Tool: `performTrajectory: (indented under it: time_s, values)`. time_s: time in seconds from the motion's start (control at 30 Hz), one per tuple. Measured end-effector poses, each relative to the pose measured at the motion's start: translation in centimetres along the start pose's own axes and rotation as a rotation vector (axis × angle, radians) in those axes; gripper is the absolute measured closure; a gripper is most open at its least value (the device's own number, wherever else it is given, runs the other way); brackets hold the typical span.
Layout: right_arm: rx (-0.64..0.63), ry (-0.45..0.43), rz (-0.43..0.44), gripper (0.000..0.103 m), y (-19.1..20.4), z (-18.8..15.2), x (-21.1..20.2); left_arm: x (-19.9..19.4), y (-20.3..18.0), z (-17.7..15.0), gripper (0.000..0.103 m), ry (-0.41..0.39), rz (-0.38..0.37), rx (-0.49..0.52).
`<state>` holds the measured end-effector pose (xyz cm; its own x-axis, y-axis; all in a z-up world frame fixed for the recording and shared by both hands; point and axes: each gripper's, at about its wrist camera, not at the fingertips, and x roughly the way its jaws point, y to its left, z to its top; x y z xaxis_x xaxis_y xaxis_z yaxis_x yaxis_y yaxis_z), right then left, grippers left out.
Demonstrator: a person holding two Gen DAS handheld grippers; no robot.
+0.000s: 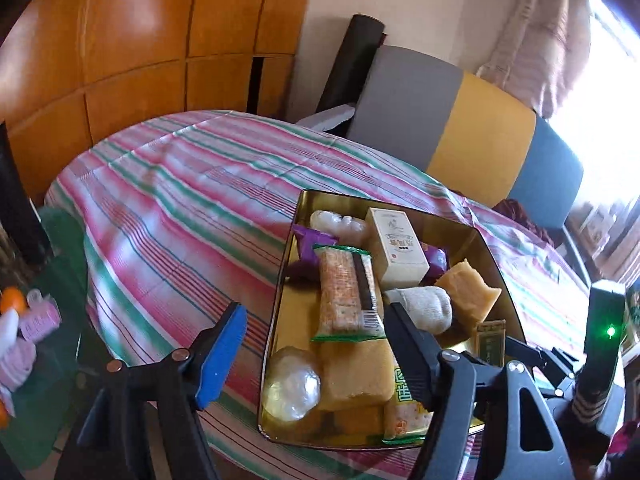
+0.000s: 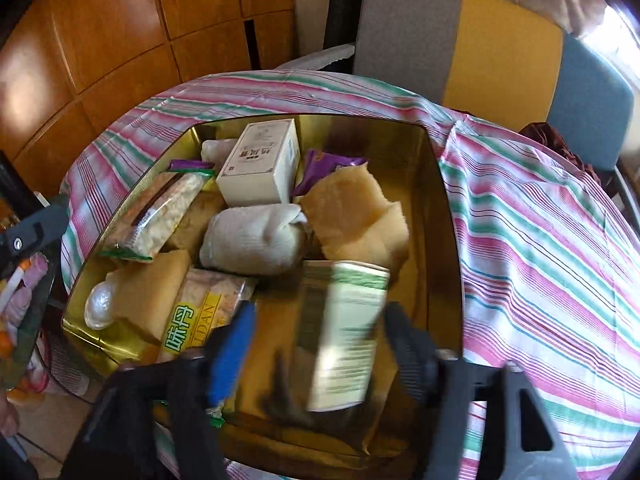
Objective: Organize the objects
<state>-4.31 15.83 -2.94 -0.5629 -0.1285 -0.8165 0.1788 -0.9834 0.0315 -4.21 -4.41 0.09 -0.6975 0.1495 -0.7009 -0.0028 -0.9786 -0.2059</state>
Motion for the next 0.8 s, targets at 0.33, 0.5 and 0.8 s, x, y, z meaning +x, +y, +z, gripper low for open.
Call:
performTrajectory:
  time_s: [0.33, 0.5, 0.8]
  values:
    - [0.085, -0.138, -0.081, 0.016, 0.1, -0.2, -4.0, -1.0, -0.4, -0.1, 0.025, -0.044, 0.091, 0.029]
    - [0.103, -0.206, -0.105, 0.012, 0.0, -0.3, -6.5, -0.8, -1.3, -0.3, 0.023, -0.028, 0.073, 0.039]
    - [0.116, -0.218, -0.083, 0.011, -0.3, -0.7, -7.4, -1.0, -3.9, -1.5, 0.023, -0.035, 0.071, 0.124]
